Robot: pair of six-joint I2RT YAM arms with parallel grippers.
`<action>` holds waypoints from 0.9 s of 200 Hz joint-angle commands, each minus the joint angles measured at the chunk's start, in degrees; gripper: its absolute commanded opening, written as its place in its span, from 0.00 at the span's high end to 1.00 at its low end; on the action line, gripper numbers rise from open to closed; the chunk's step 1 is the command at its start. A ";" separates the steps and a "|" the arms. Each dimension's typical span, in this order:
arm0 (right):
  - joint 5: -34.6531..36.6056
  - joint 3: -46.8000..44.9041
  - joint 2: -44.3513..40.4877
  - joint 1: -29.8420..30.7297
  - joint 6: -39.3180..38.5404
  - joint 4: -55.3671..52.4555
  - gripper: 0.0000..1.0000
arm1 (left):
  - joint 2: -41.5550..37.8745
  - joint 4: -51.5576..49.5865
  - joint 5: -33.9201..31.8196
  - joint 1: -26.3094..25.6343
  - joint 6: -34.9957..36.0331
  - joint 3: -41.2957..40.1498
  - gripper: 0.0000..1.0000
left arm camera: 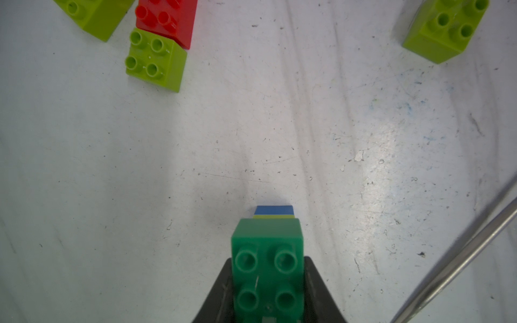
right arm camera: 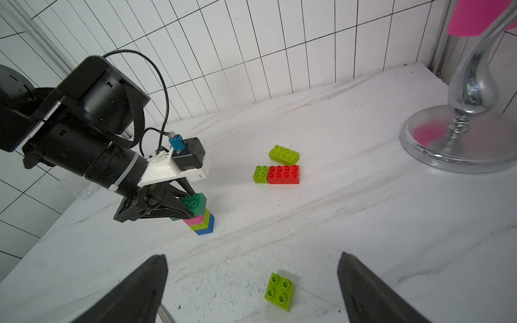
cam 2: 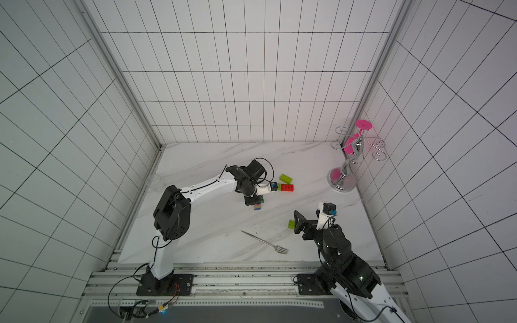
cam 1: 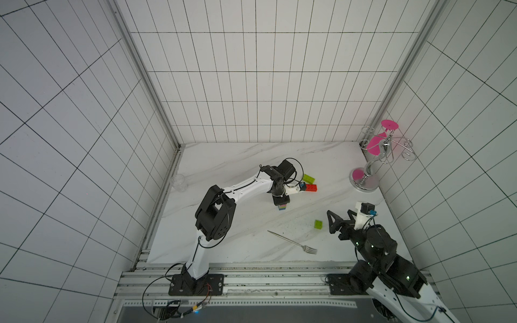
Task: Assemble a spoon with lego
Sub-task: Assemble the lego brick with the lego brick.
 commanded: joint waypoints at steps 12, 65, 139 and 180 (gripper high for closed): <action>-0.10 -1.26 0.01 -0.44 -0.54 0.60 0.01 | 4.76 0.16 -0.07 -0.34 -1.84 -1.70 0.74; -0.14 -1.26 -0.26 -0.45 -0.54 0.39 0.01 | 9.05 -1.43 -2.16 -0.95 -3.87 -3.09 0.74; 0.02 -1.17 -0.92 -0.45 -0.54 -0.03 0.02 | 13.73 -3.77 -7.69 -2.52 -7.19 -4.36 0.75; 0.16 -1.09 -1.57 -0.43 -0.45 -0.30 0.01 | 13.50 -0.20 -8.45 -3.13 -10.63 -8.72 0.75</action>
